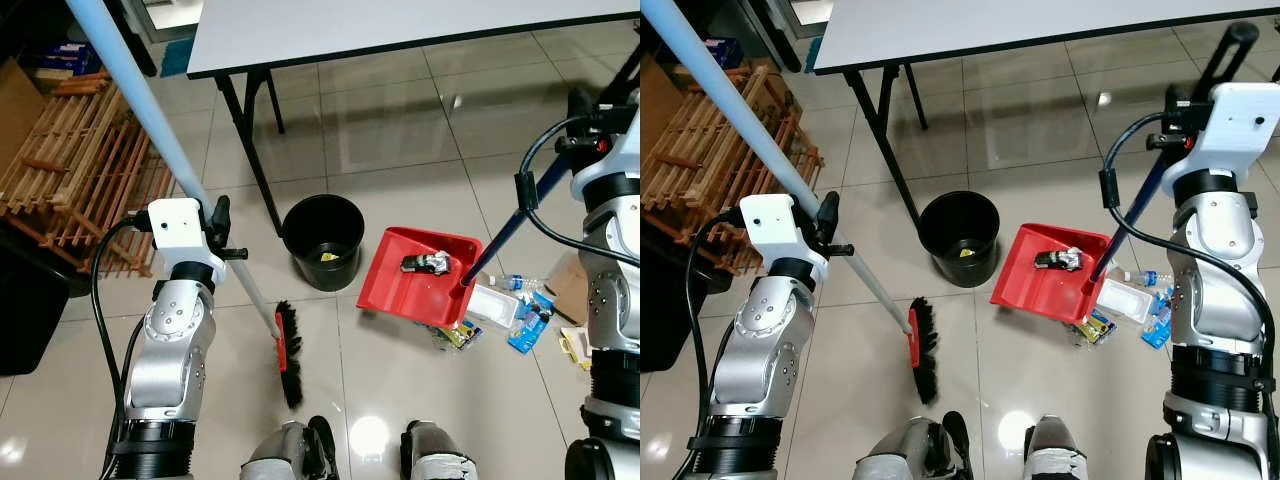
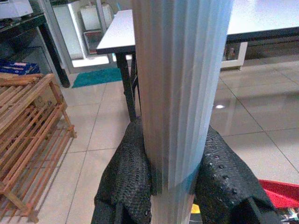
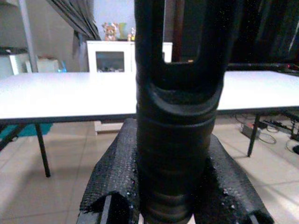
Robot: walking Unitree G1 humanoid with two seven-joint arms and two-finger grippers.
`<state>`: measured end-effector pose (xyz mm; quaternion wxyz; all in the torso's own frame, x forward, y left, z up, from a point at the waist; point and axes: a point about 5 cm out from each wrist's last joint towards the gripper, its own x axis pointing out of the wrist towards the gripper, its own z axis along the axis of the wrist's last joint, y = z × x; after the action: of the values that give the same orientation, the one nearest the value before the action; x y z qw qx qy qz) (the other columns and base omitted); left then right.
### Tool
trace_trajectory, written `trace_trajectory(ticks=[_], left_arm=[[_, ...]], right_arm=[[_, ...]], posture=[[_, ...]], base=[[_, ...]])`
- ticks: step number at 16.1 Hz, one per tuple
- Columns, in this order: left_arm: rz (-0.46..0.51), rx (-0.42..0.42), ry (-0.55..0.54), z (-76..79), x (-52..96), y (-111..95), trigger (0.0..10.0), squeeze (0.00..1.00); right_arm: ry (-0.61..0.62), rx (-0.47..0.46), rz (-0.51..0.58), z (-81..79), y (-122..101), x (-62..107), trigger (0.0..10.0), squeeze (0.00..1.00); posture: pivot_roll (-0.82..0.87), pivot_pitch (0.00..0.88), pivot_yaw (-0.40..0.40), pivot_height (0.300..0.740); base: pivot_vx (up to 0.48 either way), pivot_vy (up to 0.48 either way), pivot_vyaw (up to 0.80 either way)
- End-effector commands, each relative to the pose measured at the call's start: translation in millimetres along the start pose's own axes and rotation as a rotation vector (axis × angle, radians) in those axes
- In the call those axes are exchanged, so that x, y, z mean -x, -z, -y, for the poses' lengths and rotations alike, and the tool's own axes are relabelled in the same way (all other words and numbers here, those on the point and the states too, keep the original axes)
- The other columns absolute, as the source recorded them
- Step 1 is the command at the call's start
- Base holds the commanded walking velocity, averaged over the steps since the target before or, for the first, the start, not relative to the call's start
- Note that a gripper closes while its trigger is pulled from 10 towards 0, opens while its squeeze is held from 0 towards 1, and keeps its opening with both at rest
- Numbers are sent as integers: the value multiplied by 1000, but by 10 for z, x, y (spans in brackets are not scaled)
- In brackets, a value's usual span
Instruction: Sweep floor
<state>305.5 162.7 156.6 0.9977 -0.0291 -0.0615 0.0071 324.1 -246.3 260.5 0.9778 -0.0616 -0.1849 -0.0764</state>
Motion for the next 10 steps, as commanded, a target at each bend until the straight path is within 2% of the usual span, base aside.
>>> trace_trajectory(ticks=[1, 7, 10], left_arm=[[43, -1, -29, -50, -5, -73, 10000, 0], [41, -4, -38, -62, 9, -81, 10000, 0], [48, -8, -40, -115, 19, -118, 10000, 0]], right_arm=[[0, -9, 89, 12, -183, -76, 10000, 0], [-7, -47, 86, -72, -117, -194, 10000, 0], [-10, -61, 88, -109, -91, -210, 10000, 0]], posture=[[-225, 182, 150, 740], [-187, 183, 146, 740], [-176, 183, 148, 740]], base=[[0, 0, 0], [0, 0, 0], [0, 0, 0]])
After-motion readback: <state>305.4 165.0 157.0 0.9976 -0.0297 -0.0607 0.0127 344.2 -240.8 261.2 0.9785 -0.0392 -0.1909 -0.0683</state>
